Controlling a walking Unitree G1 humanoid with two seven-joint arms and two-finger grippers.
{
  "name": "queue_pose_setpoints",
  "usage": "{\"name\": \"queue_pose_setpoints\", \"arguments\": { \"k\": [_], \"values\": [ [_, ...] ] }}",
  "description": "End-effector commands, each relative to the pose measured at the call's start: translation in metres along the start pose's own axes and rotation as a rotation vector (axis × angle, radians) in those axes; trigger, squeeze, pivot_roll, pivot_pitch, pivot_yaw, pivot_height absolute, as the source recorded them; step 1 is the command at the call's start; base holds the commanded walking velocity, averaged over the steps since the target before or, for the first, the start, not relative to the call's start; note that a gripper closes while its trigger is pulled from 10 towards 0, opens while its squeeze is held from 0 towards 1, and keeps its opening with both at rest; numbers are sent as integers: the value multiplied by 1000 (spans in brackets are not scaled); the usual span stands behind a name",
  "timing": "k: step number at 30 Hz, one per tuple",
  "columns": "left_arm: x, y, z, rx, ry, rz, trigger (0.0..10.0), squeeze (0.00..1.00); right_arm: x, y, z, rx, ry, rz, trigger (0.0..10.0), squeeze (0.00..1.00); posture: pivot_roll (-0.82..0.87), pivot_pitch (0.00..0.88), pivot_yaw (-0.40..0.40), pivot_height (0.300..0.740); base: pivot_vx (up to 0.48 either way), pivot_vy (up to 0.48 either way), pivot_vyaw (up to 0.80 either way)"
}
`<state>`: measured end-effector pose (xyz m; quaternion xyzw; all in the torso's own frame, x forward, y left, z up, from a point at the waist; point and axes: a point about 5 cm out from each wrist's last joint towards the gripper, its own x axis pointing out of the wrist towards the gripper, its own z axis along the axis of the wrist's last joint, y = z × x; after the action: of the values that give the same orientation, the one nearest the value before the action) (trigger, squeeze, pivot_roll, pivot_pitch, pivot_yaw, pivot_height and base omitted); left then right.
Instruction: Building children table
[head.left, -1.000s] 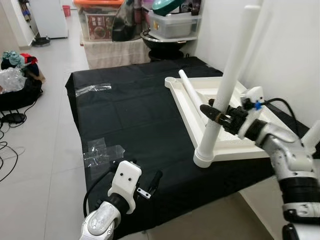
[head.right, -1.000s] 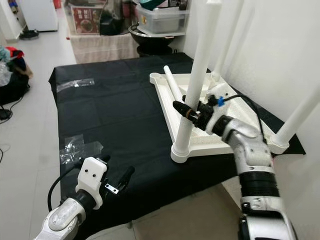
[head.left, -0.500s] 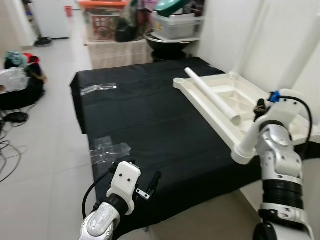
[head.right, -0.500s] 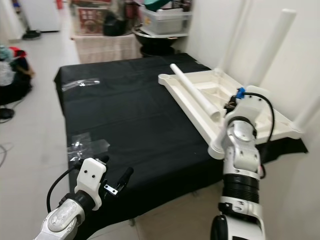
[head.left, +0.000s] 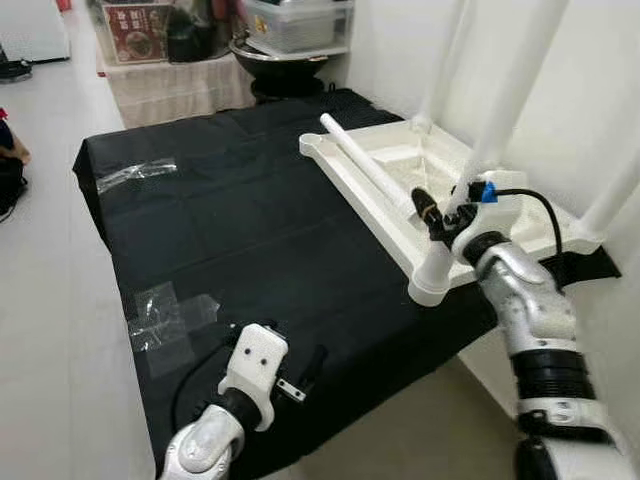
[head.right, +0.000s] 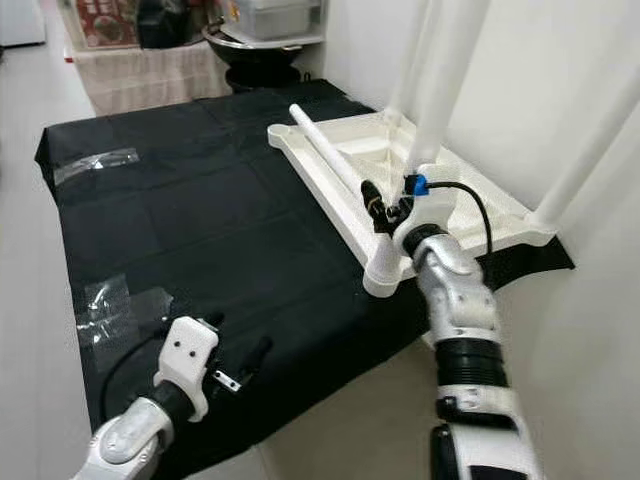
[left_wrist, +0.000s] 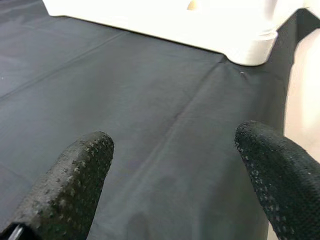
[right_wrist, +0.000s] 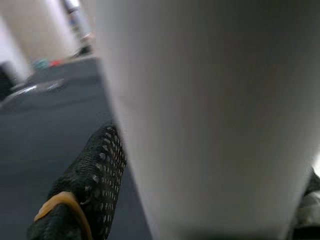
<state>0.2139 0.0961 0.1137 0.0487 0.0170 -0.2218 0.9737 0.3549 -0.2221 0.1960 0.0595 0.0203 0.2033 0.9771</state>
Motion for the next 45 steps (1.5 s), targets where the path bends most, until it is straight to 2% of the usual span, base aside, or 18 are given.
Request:
{"name": "queue_pose_setpoints", "arguments": {
  "k": [1,6,10,17,18,19,20,22,25,28,31,32,35,36,39,42,43,45],
  "values": [
    [-1,0,-2,3,11,2,10000,0,-4,6,2,37,25,203,10000,0,51,22,-67,740,0,0,0],
    [-1,0,-1,3,7,2,10000,0,-13,12,5,26,35,389,10000,0,51,27,-67,740,0,0,0],
    [-1,0,0,4,2,5,10000,0,-10,21,16,7,29,644,10000,0,60,31,-70,740,0,0,0],
    [-1,0,0,6,2,5,10000,0,10,26,26,15,6,693,10000,0,65,31,-69,740,0,0,0],
    [-1,0,0,6,2,5,10000,0,14,27,25,17,12,693,3412,0,65,31,-69,740,0,0,0],
    [-1,0,0,6,2,5,10000,0,14,27,25,17,12,693,3412,0,65,31,-69,740,0,0,0],
    [-1,0,0,7,2,5,10000,0,17,28,22,17,19,688,0,0,68,31,-70,740,0,0,0],
    [-1,0,0,7,2,6,10000,0,20,29,21,10,13,673,0,0,68,31,-72,740,0,0,0],
    [-1,0,0,8,2,9,10000,0,23,27,18,6,-7,603,0,0,69,33,-72,740,0,0,0],
    [-1,0,-1,7,4,9,10000,0,26,9,11,-45,0,296,0,0,62,35,-70,740,0,0,0],
    [-1,0,-1,6,5,9,10000,0,26,3,8,-57,-3,175,0,0,59,36,-69,740,0,0,0],
    [-1,0,-1,5,6,8,10000,0,25,-7,5,-57,-21,-22,0,0,53,37,-66,740,0,0,0],
    [-1,0,-1,4,7,7,10000,0,22,-13,2,-53,-34,-156,0,0,53,37,-66,740,0,0,0],
    [-1,0,-2,4,7,5,10000,0,15,-19,-2,-71,-62,-356,0,0,49,38,-63,740,0,0,0],
    [-1,0,-2,3,8,3,10000,0,-6,-11,-6,-90,-147,-688,0,0,51,40,-66,740,0,0,0],
    [-1,0,-1,4,8,5,10000,0,-7,10,-11,-67,-149,-711,0,0,53,40,-68,740,0,0,0],
    [-1,0,-1,5,7,7,10000,0,-4,31,-18,-38,-129,-679,0,0,53,40,-68,740,0,0,0],
    [-1,0,-1,5,6,7,10000,0,-2,37,-21,-25,-120,-659,0,0,53,40,-68,740,0,0,0]
  ]
}}
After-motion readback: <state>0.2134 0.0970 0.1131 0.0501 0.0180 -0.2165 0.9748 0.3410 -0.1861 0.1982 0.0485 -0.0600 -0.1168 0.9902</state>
